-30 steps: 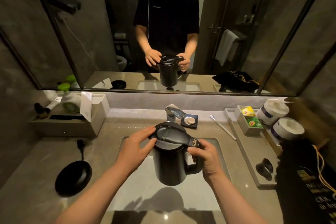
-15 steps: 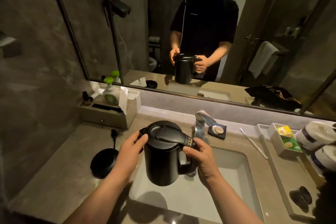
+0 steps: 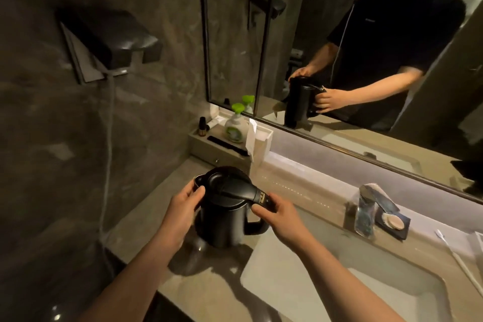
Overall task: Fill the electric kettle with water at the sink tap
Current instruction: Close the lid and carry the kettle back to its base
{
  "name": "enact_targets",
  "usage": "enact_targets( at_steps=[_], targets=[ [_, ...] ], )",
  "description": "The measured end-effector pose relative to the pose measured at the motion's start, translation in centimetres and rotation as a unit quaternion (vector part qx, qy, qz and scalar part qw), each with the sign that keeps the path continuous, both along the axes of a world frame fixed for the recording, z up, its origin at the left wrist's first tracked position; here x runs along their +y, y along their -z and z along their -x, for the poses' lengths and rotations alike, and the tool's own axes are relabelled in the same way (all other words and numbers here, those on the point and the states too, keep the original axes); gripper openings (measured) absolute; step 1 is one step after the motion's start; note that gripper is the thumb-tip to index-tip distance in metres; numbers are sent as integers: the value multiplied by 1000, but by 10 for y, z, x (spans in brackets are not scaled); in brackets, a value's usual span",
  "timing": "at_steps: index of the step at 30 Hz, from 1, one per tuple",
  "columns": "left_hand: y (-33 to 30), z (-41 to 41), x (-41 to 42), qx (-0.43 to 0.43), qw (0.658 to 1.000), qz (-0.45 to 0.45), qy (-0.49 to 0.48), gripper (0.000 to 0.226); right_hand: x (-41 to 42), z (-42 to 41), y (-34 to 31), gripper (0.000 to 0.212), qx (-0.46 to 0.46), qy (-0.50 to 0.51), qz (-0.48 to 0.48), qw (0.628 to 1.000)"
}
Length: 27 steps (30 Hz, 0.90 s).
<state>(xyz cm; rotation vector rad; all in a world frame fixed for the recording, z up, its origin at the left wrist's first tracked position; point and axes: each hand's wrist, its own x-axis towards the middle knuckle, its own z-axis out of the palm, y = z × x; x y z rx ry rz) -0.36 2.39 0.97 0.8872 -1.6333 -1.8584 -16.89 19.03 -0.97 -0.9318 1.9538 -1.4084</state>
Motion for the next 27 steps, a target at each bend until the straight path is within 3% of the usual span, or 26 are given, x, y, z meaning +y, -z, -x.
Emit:
enact_targets(
  at_steps=[6,16,27],
  targets=[
    [17,-2,-35,-22,1000,-3,-17,29,-37,-2,16,22,10,-20,-20,1000],
    [34,0,-59,-22,1000,6,2,31,-56,9,24,11,6,-32,-23,999],
    [42,3,-52,-26,999,23,19,31,-47,13,37,12,34,-42,-50,997]
  ],
)
